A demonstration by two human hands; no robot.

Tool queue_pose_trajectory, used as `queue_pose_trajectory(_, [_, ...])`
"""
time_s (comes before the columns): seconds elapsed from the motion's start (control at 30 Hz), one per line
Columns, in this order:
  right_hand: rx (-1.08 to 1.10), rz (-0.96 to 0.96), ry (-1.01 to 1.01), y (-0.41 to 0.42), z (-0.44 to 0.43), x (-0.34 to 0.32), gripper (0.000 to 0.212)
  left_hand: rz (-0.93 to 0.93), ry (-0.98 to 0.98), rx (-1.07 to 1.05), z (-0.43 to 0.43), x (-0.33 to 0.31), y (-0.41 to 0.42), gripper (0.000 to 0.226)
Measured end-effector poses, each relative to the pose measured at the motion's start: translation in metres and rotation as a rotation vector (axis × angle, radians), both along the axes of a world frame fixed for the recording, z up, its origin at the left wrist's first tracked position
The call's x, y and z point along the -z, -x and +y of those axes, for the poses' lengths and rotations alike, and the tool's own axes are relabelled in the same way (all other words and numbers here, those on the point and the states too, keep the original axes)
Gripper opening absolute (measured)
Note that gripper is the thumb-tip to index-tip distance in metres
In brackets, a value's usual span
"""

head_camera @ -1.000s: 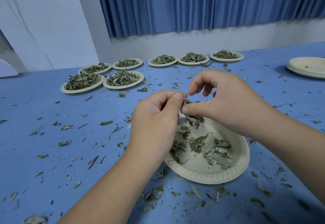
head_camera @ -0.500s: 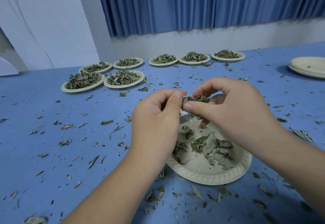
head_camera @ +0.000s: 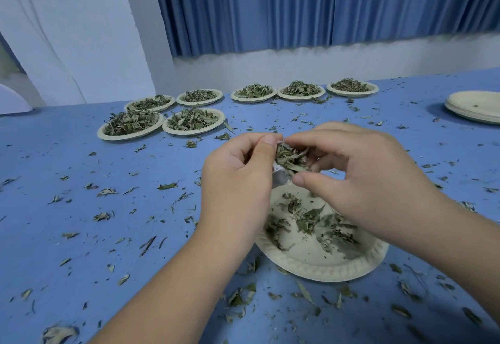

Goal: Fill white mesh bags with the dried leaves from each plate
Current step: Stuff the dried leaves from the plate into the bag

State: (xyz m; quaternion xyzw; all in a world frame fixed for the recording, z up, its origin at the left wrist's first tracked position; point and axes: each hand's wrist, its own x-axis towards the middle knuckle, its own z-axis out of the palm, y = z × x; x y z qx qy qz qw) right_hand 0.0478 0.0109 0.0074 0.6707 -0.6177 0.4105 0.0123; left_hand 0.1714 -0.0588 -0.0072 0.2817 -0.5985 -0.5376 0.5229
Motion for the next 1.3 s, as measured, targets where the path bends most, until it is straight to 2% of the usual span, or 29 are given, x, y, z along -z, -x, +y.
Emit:
queue_pose_trajectory(0.17, [0.052,-0.096,0.089,0.003,-0.002,-0.001,0.021,-0.02,0.016,0.0,0.0,0.0,0.001,0.022])
queue_pose_trajectory(0.43, [0.058,0.075,0.181,-0.002,-0.003,-0.001,0.007,-0.01,-0.014,0.051,0.002,0.0,0.003,0.021])
queue_pose_trajectory(0.67, [-0.06,-0.223,-0.016,0.004,-0.002,-0.01,0.011,0.053,-0.04,0.088,0.0,-0.002,-0.001,0.019])
queue_pose_trajectory(0.83, [-0.181,-0.506,-0.09,0.007,-0.008,-0.017,0.016,0.042,-0.041,0.098,-0.002,0.0,-0.002,0.023])
queue_pose_trajectory(0.97, [-0.164,-0.531,-0.146,0.014,-0.014,-0.02,0.026,0.081,-0.061,0.136,-0.003,0.0,-0.003,0.022])
queue_pose_trajectory(1.07, [-0.142,-0.546,-0.199,0.02,-0.019,-0.02,0.041,0.088,-0.069,0.146,-0.004,0.001,-0.005,0.021])
queue_pose_trajectory(1.17, [-0.187,-0.623,-0.362,0.025,-0.025,-0.018,0.054,0.128,-0.088,0.172,-0.005,-0.001,-0.006,0.023])
queue_pose_trajectory(1.23, [-0.298,-0.731,-0.511,0.027,-0.026,-0.016,0.05,0.139,-0.102,0.192,-0.005,-0.001,-0.006,0.024])
queue_pose_trajectory(1.3, [-0.421,-0.837,-0.599,0.026,-0.027,-0.013,0.037,0.13,-0.101,0.206,-0.005,-0.001,-0.006,0.023])
